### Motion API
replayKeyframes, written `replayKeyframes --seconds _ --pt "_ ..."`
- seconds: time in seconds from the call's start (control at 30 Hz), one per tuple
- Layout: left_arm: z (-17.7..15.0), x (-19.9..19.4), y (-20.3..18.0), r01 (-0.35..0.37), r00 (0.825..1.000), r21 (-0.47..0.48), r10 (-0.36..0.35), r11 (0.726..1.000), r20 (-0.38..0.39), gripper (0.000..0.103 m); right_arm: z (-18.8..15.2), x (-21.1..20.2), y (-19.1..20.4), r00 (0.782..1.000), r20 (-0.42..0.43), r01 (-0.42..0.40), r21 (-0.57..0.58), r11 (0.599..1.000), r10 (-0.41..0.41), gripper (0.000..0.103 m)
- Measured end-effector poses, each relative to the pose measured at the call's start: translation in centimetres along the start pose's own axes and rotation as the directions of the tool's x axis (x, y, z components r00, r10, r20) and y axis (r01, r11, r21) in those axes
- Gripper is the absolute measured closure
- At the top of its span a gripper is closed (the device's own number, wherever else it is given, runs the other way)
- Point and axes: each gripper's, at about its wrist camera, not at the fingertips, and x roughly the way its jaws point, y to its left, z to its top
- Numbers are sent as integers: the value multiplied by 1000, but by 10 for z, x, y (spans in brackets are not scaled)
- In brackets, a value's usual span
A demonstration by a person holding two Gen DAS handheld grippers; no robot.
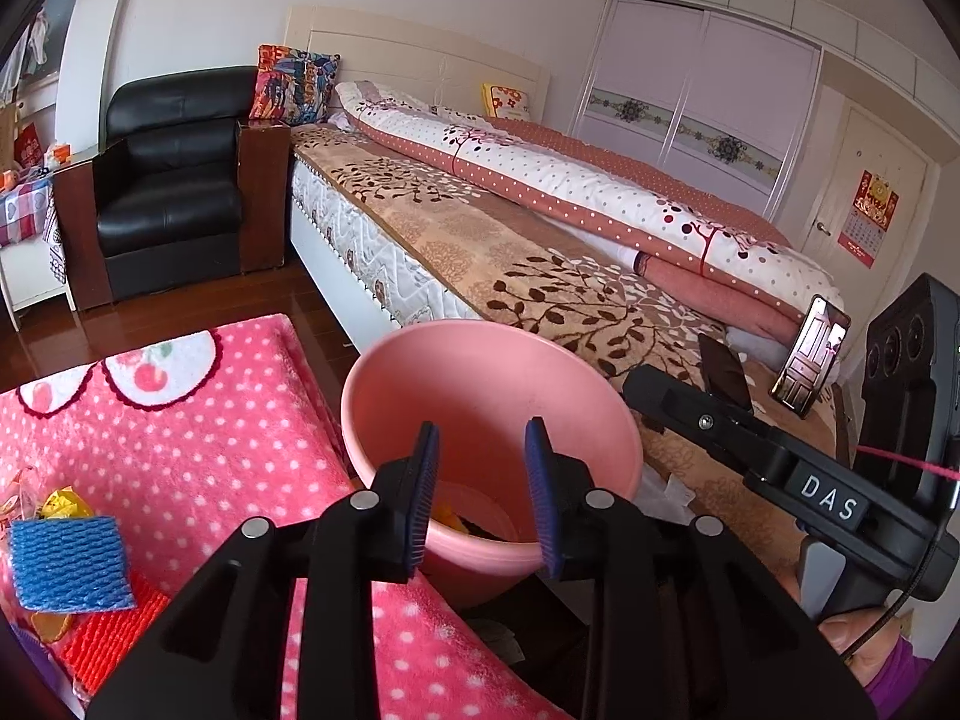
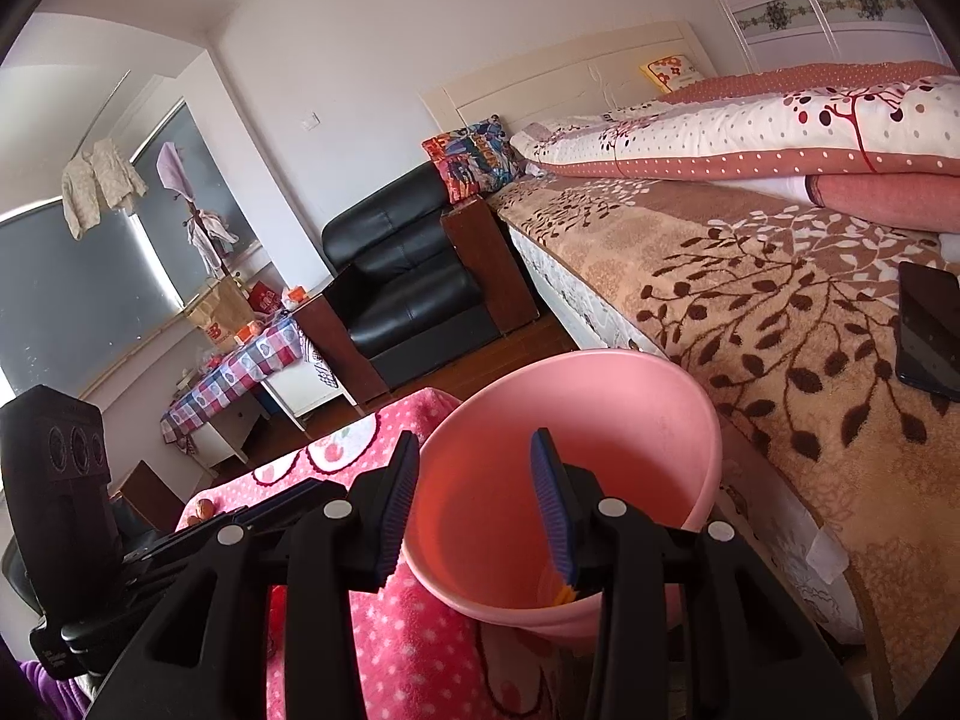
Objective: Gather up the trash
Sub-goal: 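Carry both items over the pink bucket and open both tools to drop them, then move both open tools back over the table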
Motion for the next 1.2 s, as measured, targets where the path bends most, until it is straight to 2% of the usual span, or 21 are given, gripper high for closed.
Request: replayKeyframes --seconds 0.17,0.3,0.5,0.7,0.83,0.93,1.2 --pt "-4 -14 2 -27 1000 -4 27 1000 4 73 -5 -8 23 1000 7 -20 -56 998 20 65" --pt "-11 -29 12 -72 997 -30 72 997 11 73 -13 -13 46 999 4 -40 -103 994 40 57" --pt "-20 -62 31 -123 991 -47 125 991 54 73 -29 -15 83 997 -24 -77 -162 984 74 51" --pt "-31 -102 56 -200 974 -67 206 978 95 73 -48 -13 114 992 -77 -116 -187 976 103 48" --pt "-43 -129 73 -286 949 -75 293 955 117 73 -62 -9 131 988 -111 -132 -202 970 112 45" --pt "-55 -151 93 -307 939 -101 318 946 133 73 -75 -6 146 983 -145 -144 -214 966 115 45" --pt "-85 -188 146 -351 925 -188 371 917 85 74 -109 12 170 962 -246 -177 -237 955 117 45"
